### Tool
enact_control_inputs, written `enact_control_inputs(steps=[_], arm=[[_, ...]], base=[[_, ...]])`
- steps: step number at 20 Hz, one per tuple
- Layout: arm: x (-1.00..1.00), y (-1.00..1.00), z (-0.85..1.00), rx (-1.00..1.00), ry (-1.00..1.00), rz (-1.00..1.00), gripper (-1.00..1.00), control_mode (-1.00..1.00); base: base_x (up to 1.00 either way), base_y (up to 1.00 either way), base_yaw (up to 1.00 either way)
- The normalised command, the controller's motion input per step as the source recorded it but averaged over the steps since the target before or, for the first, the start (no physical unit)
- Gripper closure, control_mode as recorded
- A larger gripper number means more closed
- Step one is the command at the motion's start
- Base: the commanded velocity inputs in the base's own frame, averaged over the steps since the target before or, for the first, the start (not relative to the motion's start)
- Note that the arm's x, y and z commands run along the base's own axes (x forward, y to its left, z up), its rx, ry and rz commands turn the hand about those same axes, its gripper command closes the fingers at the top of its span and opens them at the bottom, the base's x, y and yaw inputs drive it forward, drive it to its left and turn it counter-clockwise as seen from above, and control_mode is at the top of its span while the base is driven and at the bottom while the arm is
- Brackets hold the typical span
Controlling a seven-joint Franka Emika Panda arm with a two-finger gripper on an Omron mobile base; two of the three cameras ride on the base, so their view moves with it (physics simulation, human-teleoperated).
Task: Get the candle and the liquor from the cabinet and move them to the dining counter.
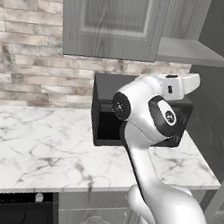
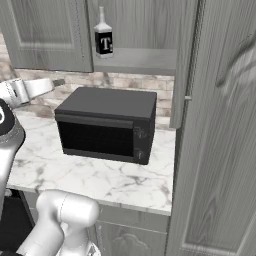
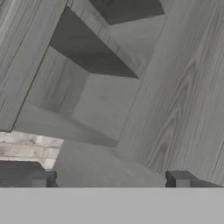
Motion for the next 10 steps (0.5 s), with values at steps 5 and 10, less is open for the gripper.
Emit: enact_control_inputs(steps=[5, 10], arm=[[0.37, 0.2, 0.0, 0.16, -0.38, 0.35, -1.0, -1.0], [0.37, 0.07, 0.13, 0.13, -0.3, 0.33, -1.0, -1.0]], base=[[0.0, 0.0, 0.0], [0.0, 0.0, 0.0]])
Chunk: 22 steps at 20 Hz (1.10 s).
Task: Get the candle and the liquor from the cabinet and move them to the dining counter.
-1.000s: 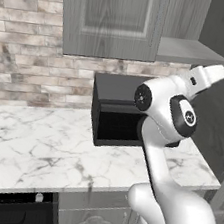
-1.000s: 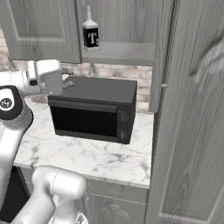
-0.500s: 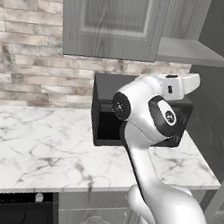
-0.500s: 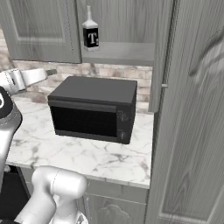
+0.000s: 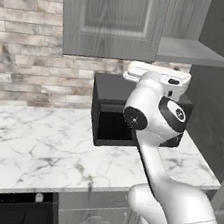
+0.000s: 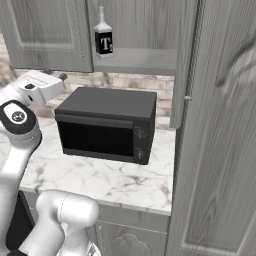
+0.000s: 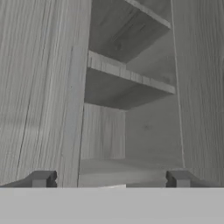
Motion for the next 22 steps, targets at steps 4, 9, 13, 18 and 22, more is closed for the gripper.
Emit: enact_control_inputs(steps=[4, 9, 13, 18, 22], arm=[[0.4, 0.01, 0.32, 0.11, -0.23, 0.28, -1.0, -1.0], [0.26, 0.0, 0.45, 0.06, -0.13, 0.22, -1.0, -1.0], [0.22, 0.0, 0.42, 0.0, 0.0, 0.11, -1.0, -1.0], [0.27, 0.01, 0.3, 0.0, 0.05, 0.05, -1.0, -1.0], [0.36, 0.07, 0.19, 0.0, 0.12, 0.02, -1.0, -1.0]], base=[[0.0, 0.0, 0.0], [0.0, 0.0, 0.0], [0.0, 0.0, 0.0], [0.0, 0.0, 0.0], [0.0, 0.0, 0.0]])
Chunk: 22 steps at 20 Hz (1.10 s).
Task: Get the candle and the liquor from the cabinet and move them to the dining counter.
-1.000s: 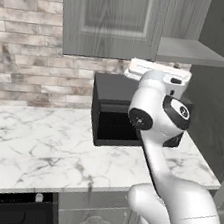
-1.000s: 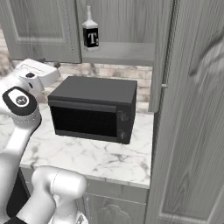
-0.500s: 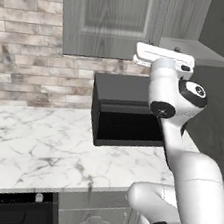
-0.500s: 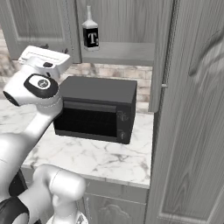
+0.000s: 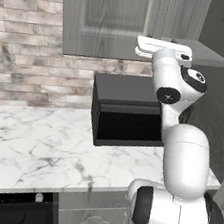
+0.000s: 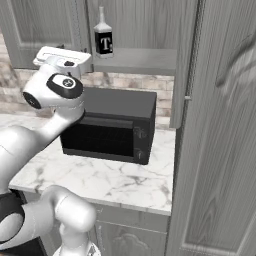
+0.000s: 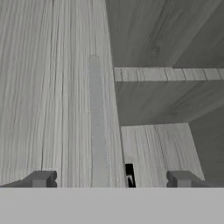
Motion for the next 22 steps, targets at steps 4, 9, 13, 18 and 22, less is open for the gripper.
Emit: enact_control_inputs(steps=[4, 9, 13, 18, 22], arm=[[0.38, 0.09, 0.19, 0.0, 0.16, 0.0, -1.0, -1.0], [0.36, 0.11, 0.29, 0.0, 0.14, 0.01, -1.0, -1.0], [0.28, 0.1, 0.41, 0.0, 0.1, 0.03, -1.0, -1.0], [0.19, 0.13, 0.39, 0.0, 0.06, 0.03, -1.0, -1.0], [0.1, 0.06, 0.21, 0.0, 0.04, 0.04, -1.0, -1.0]], base=[[0.0, 0.0, 0.0], [0.0, 0.0, 0.0], [0.0, 0.0, 0.0], [0.0, 0.0, 0.0], [0.0, 0.0, 0.0]])
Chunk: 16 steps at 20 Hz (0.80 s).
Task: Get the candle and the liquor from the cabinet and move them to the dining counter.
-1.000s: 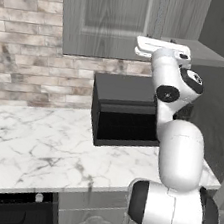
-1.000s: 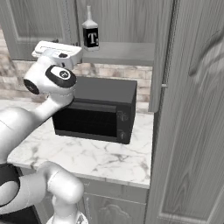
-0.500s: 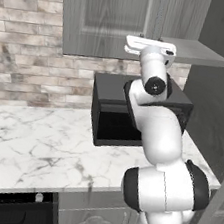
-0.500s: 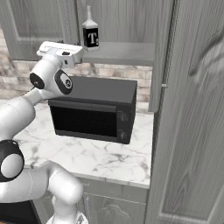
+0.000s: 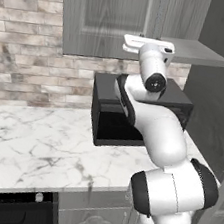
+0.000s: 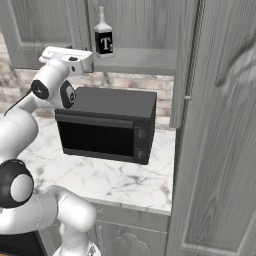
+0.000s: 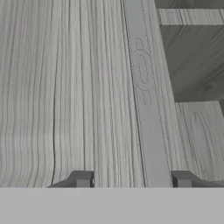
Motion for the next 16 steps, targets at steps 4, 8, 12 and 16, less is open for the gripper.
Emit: enact_control_inputs(steps=[4, 8, 12, 16], arm=[[0.22, 0.08, 0.07, 0.0, 0.08, 0.06, 1.0, -1.0], [0.18, 0.08, -0.01, 0.0, 0.11, 0.02, 1.0, -1.0], [0.0, 0.0, -0.02, 0.0, 0.05, 0.0, 1.0, -1.0], [0.0, 0.04, 0.0, 0.0, 0.02, 0.0, 1.0, -1.0]], base=[[0.0, 0.0, 0.0], [0.0, 0.0, 0.0], [0.0, 0.0, 0.0], [0.0, 0.0, 0.0]])
